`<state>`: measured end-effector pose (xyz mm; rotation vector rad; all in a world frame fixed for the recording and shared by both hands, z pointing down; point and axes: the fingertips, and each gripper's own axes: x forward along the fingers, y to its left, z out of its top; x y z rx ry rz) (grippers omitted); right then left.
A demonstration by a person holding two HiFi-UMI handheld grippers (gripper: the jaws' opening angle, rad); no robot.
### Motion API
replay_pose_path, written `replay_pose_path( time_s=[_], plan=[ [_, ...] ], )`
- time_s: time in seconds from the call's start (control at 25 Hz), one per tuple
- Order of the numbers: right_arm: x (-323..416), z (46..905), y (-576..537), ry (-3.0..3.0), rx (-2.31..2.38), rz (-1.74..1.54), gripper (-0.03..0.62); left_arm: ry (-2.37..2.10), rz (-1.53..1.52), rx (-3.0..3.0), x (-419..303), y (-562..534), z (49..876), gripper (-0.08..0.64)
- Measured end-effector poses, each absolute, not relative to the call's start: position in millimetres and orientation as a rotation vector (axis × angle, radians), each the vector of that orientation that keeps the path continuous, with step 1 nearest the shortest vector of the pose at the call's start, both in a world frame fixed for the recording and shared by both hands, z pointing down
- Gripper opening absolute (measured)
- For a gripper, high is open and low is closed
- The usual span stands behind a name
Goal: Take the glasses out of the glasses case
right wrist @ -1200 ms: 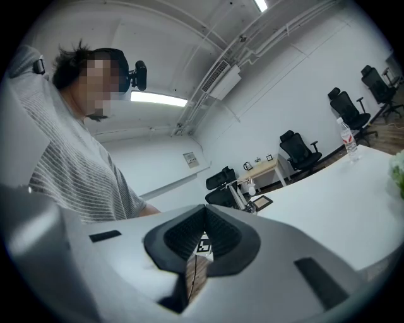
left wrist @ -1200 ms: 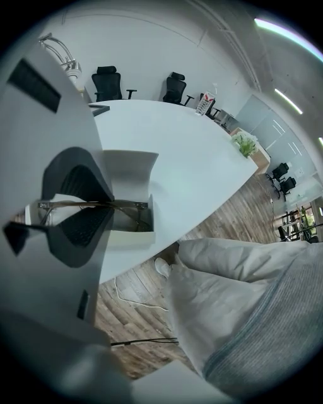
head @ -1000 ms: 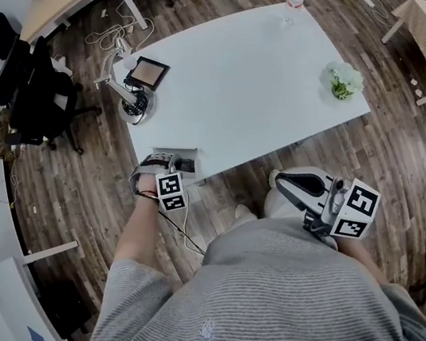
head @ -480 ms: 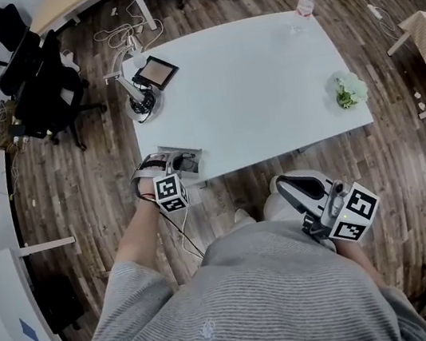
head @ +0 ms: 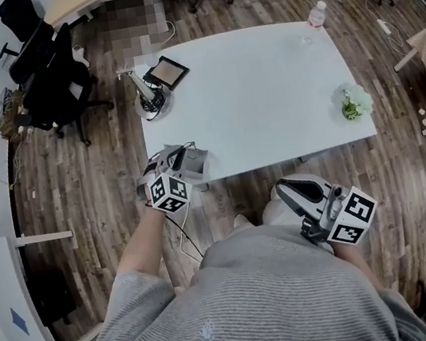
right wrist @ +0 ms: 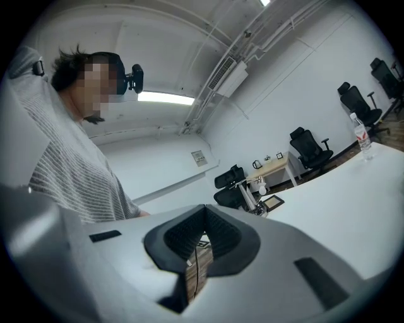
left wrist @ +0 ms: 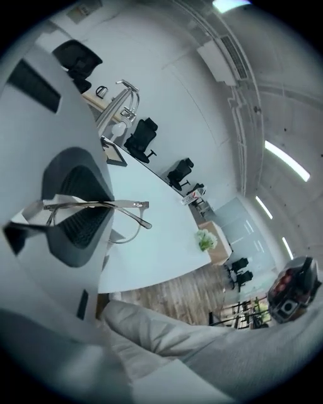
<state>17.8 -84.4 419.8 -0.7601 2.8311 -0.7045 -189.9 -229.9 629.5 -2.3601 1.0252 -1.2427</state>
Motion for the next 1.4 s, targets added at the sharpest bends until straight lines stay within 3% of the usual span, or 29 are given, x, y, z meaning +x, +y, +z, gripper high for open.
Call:
replay_pose_path(
  time_s=[0.6,1.4],
  plan=[
    [2.9,417.1,-82.4,2.862,-0.664,-0.682,0.015,1.445,-0.539,-2.637,-171.3,-219.3,526.4,0.035],
    [-11.1,414.7,-90.1,2.905,-0.636,-0.627,0.015,1.399,0.056,-2.779,-124.4,-135.0,386.5,0.035]
  ],
)
